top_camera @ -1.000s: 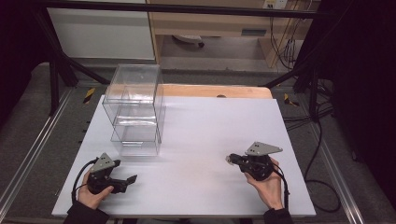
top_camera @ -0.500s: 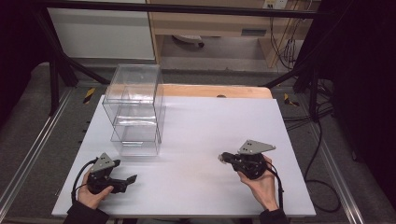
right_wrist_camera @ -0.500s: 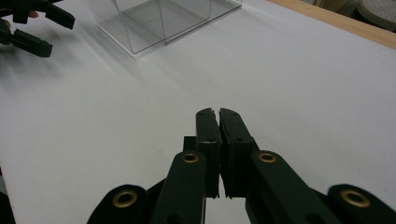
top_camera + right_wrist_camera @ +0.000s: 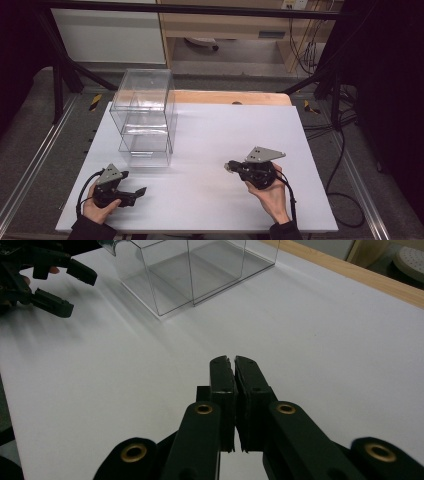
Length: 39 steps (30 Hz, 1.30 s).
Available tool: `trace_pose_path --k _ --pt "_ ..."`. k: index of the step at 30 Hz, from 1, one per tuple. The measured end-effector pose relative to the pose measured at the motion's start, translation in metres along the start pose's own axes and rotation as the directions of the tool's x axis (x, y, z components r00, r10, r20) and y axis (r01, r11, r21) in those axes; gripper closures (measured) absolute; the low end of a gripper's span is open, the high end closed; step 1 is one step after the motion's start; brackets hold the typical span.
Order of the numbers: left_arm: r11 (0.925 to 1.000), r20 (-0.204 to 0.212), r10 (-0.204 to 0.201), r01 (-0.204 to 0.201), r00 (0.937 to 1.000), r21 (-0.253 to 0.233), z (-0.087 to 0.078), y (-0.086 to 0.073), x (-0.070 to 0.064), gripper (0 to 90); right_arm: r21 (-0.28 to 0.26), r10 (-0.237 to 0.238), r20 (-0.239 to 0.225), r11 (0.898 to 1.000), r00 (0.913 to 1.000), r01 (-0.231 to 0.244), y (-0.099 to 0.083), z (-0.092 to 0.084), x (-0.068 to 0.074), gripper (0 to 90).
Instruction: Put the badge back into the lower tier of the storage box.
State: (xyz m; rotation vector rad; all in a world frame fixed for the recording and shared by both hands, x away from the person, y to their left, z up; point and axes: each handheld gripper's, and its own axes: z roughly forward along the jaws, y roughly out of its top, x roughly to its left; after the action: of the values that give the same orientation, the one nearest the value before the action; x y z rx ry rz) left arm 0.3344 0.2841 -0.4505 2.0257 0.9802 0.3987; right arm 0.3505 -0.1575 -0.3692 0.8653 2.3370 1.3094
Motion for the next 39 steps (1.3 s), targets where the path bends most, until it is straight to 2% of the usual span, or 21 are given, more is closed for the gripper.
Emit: trace_pose_path --k 39 --pt "1.0000 0.002 -0.001 0.001 1.0000 -0.002 0.000 0.000 0.000 6.6 -0.067 -0.029 -0.040 0.997 0.9988 0.027 0.037 0.036 0.025 87.2"
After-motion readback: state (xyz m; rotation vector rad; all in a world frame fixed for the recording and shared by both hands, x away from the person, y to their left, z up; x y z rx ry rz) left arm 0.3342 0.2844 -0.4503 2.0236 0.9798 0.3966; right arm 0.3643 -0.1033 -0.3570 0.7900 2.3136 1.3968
